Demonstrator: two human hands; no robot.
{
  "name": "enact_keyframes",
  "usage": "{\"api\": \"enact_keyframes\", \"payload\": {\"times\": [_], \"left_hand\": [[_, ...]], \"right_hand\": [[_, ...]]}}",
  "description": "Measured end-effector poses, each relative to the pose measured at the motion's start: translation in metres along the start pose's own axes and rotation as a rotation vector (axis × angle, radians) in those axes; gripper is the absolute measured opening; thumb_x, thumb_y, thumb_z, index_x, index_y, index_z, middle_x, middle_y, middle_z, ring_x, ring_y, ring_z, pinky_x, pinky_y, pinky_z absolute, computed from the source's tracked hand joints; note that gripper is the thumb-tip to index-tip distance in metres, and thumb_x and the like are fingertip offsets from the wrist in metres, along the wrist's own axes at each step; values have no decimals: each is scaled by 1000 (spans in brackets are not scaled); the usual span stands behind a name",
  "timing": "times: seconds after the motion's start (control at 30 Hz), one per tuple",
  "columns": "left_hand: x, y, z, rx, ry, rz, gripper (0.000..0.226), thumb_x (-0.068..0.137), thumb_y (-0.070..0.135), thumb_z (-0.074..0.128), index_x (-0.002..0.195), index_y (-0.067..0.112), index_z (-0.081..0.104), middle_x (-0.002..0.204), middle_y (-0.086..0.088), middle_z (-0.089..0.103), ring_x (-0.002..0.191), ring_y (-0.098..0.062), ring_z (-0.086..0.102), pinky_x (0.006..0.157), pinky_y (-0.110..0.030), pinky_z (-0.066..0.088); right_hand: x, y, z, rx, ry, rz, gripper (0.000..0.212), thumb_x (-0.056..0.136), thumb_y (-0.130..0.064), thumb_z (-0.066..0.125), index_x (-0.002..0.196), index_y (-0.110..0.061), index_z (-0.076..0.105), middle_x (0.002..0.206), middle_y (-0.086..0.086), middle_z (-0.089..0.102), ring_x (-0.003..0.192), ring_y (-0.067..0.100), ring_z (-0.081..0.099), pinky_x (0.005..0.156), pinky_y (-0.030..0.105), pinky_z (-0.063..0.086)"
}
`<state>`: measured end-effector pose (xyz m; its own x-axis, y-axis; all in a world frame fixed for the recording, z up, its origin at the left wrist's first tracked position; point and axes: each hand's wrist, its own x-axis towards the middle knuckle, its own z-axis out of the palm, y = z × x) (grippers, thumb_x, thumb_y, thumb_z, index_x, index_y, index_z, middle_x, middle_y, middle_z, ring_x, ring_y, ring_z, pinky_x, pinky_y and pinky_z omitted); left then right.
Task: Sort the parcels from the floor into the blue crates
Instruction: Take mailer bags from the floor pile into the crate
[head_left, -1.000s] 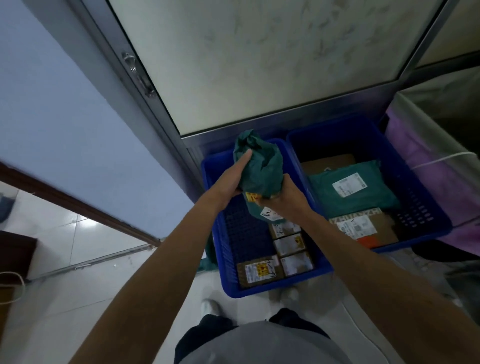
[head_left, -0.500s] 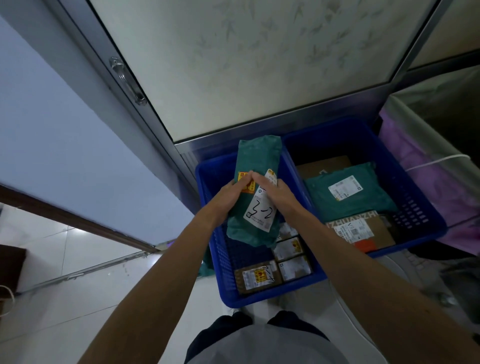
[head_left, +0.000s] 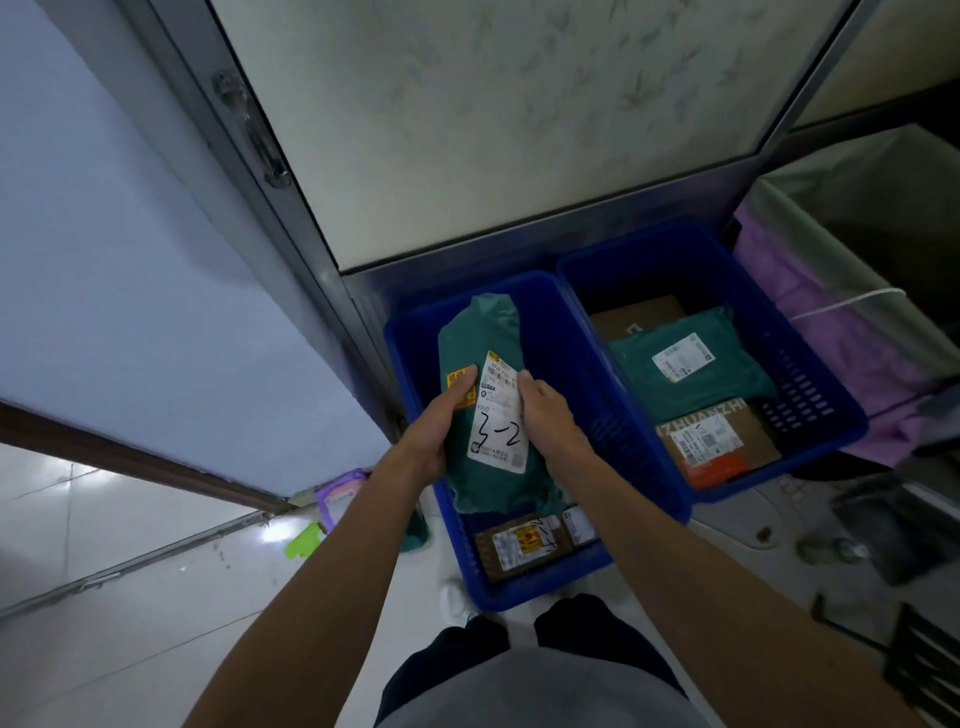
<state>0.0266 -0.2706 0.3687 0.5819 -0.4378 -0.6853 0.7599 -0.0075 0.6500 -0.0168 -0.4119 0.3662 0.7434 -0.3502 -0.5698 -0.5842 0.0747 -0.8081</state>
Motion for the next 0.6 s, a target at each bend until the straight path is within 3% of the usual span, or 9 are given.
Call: {"api": "enact_keyframes", "payload": {"times": [0.17,0.3,0.37,0.43,0.47,0.6], "left_hand": [[-6,-8,-14,-74,0,-45,57,84,61,62,122,19,69,116,-13,73,106,-31,70,86,-41,54],[-3,-13,-20,-111,9,-54,62,80,66,62,122,21,70,115,-12,74,105,-30,71,87,-41,54],[-2,-14,-19,-126,-3,-49,58,85,66,57,119,22,70,112,-12,74,98,-29,73,82,-40,54],[0,-16,-17,-141,-1,-41,56,87,67,54,116,22,71,109,-12,75,94,-28,75,81,-40,54],[1,-16,-15,-143,8,-34,57,86,68,53,115,22,71,108,-12,76,93,-28,75,82,-41,54],[10,-16,-2,-160,81,15,65,84,75,49,117,23,69,108,-13,75,97,-31,73,84,-44,56]], "right_hand": [[0,7,13,39,54,20,53,104,-48,39,108,-2,65,103,20,69,96,30,66,77,37,49],[-2,9,14,53,13,44,53,102,-52,42,110,-5,67,110,17,70,105,32,66,96,50,50],[-3,8,15,28,-4,84,61,98,-62,41,118,-10,65,119,11,67,107,29,63,98,47,50],[-2,15,11,24,-55,185,88,81,-84,40,135,-17,58,133,9,61,116,28,60,104,45,46],[-3,20,6,61,-111,232,92,75,-90,42,137,-23,59,133,8,63,118,28,61,105,47,47],[-18,29,-17,234,-400,280,58,89,-71,54,129,-31,65,123,3,72,114,25,68,106,47,49]]}}
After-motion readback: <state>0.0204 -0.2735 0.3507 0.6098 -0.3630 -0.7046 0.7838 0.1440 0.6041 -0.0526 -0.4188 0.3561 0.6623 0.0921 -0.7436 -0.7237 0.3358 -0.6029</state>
